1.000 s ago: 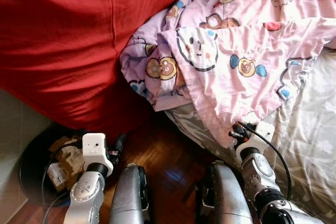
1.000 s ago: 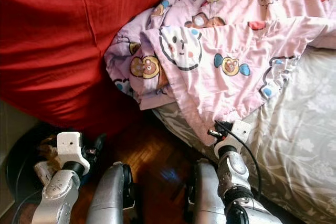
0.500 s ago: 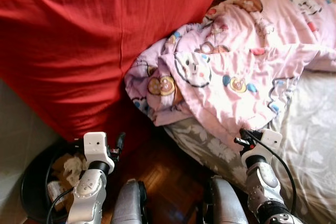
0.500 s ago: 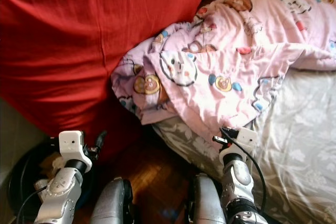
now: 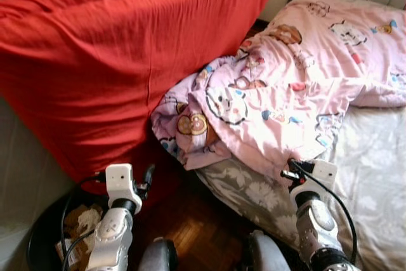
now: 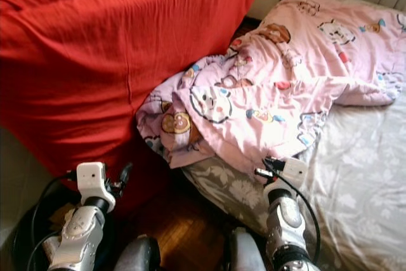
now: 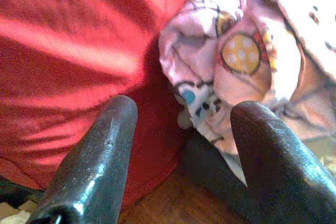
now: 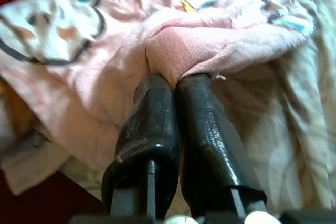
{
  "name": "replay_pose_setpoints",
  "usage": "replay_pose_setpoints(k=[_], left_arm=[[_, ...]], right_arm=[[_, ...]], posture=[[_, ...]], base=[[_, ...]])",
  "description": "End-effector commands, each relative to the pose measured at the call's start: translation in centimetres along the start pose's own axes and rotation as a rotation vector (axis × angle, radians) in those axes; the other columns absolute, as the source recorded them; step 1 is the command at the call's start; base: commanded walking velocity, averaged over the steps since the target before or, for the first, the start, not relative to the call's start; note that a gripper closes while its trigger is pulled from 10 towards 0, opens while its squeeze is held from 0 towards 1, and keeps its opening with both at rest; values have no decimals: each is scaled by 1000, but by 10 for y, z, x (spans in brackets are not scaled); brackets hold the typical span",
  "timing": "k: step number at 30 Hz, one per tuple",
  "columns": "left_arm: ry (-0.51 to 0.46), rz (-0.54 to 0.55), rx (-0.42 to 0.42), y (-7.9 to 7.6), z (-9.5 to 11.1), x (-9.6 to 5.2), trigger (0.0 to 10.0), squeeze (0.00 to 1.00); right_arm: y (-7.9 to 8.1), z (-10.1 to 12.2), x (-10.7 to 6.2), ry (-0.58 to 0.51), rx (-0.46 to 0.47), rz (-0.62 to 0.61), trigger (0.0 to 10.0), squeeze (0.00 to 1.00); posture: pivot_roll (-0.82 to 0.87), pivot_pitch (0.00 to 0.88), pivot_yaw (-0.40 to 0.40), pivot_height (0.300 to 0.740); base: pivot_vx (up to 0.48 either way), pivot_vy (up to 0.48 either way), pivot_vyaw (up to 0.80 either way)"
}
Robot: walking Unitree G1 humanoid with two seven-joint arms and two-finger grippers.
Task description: Clean up the room
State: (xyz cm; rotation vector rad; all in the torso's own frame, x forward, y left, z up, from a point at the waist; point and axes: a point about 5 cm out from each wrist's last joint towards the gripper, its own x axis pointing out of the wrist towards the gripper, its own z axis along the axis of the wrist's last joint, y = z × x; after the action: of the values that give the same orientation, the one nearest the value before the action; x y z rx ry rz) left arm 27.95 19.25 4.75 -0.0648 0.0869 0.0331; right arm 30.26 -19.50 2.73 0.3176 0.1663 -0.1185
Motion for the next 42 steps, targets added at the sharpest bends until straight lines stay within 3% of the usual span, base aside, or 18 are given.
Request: replay_pose_setpoints(k=[1, 8, 15, 22, 26, 42], left_arm=[[13, 18, -15, 4, -5, -3, 10000, 0], [52, 36, -12, 11, -15, -5, 10000, 0], [185, 86, -7, 26, -43, -17, 10000, 0], [337, 143, 25, 44, -73, -40, 10000, 0], [477, 185, 50, 55, -97, -64, 10000, 0], [622, 185, 62, 53, -122, -90, 10000, 0]], right_arm=[[1, 1, -1, -14, -15, 3, 10000, 0], [1, 4, 1, -24, -17, -6, 10000, 0], [1, 5, 2, -29, -16, -15, 10000, 0], [4, 4, 1, -28, -70, 1, 10000, 0], [4, 4, 1, -28, -70, -2, 10000, 0], [4, 3, 0, -28, -83, -5, 10000, 0]], posture=[[-16, 94, 22, 731], [-7, 116, 17, 740], [5, 135, 21, 740], [7, 144, 26, 740], [15, 154, 24, 740], [18, 157, 24, 740]], base=[[0, 0, 0], [0, 0, 0], [0, 0, 0], [0, 0, 0], [0, 0, 0], [0, 0, 0]])
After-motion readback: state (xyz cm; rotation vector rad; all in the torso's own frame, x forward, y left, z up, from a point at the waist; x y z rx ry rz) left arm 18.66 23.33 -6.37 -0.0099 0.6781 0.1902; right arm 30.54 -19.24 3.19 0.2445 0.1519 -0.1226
